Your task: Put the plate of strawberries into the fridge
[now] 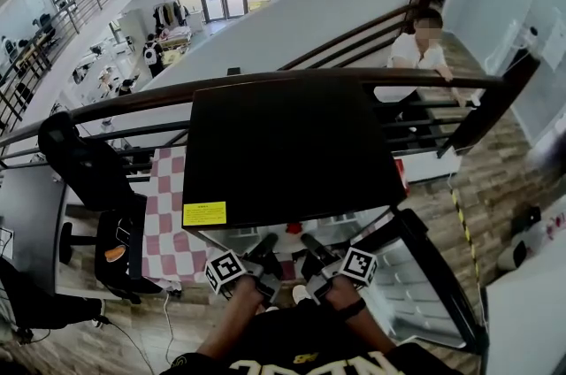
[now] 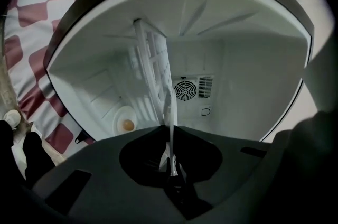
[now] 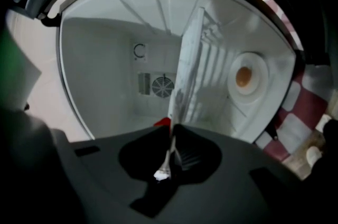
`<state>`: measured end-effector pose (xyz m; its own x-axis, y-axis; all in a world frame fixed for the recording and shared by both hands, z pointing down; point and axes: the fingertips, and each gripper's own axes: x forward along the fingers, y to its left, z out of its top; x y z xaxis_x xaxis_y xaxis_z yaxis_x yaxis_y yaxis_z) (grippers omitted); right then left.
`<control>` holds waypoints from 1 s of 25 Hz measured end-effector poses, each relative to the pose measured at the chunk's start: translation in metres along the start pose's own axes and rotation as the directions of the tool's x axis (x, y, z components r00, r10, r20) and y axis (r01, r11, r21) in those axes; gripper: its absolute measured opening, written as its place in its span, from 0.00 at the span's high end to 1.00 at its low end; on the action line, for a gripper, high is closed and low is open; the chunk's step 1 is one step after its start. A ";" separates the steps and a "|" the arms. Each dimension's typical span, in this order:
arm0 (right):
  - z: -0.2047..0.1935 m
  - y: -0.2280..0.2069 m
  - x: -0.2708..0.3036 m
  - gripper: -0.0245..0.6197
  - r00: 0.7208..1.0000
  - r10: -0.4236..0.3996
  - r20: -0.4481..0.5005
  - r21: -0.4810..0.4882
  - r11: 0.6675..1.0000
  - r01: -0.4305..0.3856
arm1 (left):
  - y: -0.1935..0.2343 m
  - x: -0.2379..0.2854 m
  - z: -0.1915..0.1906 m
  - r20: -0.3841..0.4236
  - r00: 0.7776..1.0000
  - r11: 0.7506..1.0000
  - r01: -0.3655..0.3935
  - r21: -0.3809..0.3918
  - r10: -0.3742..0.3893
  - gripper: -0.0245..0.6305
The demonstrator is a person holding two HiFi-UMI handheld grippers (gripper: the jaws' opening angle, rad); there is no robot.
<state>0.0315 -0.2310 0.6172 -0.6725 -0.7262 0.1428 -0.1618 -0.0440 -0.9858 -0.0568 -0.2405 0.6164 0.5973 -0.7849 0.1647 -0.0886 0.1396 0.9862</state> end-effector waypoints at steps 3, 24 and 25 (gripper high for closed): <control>0.005 0.000 0.004 0.89 1.000 0.001 0.003 -0.001 1.000 -0.001 | 0.005 0.004 0.005 -0.002 1.000 1.000 -0.009 0.014 0.010 0.90; 0.013 0.002 0.013 0.89 1.000 -0.009 0.020 -0.009 1.000 0.009 | 0.001 0.005 0.003 -0.011 1.000 0.999 -0.010 -0.041 0.009 0.90; 0.013 0.003 0.012 0.89 1.000 -0.008 0.024 -0.026 1.000 0.009 | 0.001 0.005 0.003 -0.010 1.000 0.999 -0.008 -0.034 0.007 0.90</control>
<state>0.0321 -0.2486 0.6146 -0.6535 -0.7422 0.1485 -0.1864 -0.0323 -0.9819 -0.0562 -0.2458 0.6182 0.6048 -0.7777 0.1717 -0.0661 0.1658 0.9839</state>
